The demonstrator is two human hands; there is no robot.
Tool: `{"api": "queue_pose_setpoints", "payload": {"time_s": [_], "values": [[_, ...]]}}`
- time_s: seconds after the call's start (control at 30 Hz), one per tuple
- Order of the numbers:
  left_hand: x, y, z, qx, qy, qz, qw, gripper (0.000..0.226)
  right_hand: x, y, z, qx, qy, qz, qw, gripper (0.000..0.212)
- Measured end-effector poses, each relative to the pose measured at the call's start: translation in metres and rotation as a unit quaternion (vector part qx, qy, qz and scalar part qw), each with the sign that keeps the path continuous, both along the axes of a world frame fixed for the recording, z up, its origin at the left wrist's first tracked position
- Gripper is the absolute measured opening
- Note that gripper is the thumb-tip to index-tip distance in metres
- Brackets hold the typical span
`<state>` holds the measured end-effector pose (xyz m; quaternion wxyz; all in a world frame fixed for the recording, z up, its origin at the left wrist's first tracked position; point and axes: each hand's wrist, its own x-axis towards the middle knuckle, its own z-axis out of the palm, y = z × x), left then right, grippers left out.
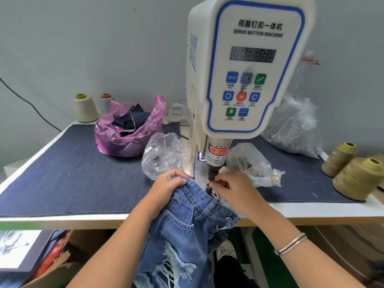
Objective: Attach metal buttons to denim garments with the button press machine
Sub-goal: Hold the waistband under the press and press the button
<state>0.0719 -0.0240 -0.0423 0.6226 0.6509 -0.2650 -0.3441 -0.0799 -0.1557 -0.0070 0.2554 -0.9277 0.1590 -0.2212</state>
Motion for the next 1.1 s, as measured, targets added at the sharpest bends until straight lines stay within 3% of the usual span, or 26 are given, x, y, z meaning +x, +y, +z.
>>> {"api": "queue_pose_setpoints", "payload": {"time_s": [0.43,0.63,0.77,0.9,1.03,1.1], "values": [[0.001,0.0,-0.001,-0.002,0.002,-0.002,1.0,0.017,-0.006,0.0,-0.012,0.046,-0.071,0.007,0.996,0.003],[-0.003,0.005,0.003,-0.005,-0.011,-0.028,1.0,0.017,-0.026,0.018,-0.014,0.097,-0.143,-0.014,0.985,0.019],[-0.014,0.01,0.012,-0.006,0.0,-0.145,0.989,0.004,-0.039,0.035,-0.018,0.165,-0.045,-0.004,0.985,0.042],[-0.022,0.01,0.03,-0.032,-0.03,-0.19,0.981,0.016,-0.041,0.039,-0.015,0.324,0.046,0.055,0.943,0.062],[-0.025,0.003,0.033,-0.025,-0.05,-0.207,0.977,0.019,-0.037,0.029,-0.004,0.323,0.165,0.083,0.928,0.022],[-0.023,0.0,0.03,-0.014,-0.053,-0.201,0.978,0.022,-0.034,0.023,-0.007,0.341,0.191,0.063,0.918,0.018]]}}
